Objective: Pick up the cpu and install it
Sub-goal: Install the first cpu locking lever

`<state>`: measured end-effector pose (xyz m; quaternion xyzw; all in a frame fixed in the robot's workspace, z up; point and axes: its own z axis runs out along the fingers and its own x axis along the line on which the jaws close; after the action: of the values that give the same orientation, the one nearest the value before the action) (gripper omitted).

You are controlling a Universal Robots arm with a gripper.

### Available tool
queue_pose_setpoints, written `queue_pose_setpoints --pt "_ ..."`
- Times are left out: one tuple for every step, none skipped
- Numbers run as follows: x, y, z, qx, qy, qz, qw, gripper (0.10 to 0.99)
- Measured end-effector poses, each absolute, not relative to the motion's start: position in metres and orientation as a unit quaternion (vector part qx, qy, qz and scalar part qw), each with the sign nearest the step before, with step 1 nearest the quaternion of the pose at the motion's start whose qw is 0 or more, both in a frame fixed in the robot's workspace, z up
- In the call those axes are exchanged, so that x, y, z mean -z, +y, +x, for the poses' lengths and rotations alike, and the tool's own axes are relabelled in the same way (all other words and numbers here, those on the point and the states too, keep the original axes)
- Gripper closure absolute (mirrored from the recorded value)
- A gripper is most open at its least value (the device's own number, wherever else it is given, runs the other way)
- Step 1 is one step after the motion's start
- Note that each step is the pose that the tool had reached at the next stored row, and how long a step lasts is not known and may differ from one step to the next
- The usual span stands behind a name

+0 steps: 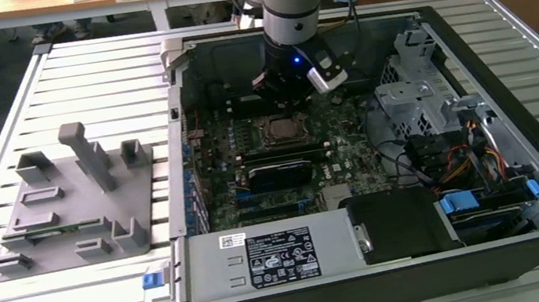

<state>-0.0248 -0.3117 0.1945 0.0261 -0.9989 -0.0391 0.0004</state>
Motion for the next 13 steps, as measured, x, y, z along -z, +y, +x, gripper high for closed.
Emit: queue_pose_setpoints --pt "-0.194 -0.312 -0.025 0.044 -0.999 0.026 0.000 0.980" --pt "-0.195 -0.312 -0.025 0.048 -0.999 0.026 0.000 0.980" --pt "-0.194 -0.311 -0.025 0.054 -0.998 0.026 0.000 0.980" --pt "-0.194 -0.311 -0.025 0.058 -0.998 0.026 0.000 0.980" --pt "-0.194 -0.311 -0.024 0.061 -0.998 0.026 -0.001 0.980" --pt "-0.195 -0.311 -0.024 0.063 -0.998 0.026 -0.001 0.980" --pt "-0.196 -0.311 -0.024 0.064 -0.998 0.026 -0.001 0.980" --pt "-0.198 -0.311 -0.024 0.065 -0.998 0.026 -0.001 0.980" --pt "-0.201 -0.311 -0.024 0.064 -0.998 0.026 -0.001 0.980" --pt "-0.204 -0.311 -0.024 0.064 -0.998 0.026 -0.001 0.980" --pt "-0.207 -0.311 -0.024 0.064 -0.998 0.026 -0.001 0.980" --pt "-0.209 -0.311 -0.024 0.064 -0.998 0.026 -0.001 0.980" --pt "-0.210 -0.311 -0.024 0.064 -0.998 0.026 -0.001 0.980"
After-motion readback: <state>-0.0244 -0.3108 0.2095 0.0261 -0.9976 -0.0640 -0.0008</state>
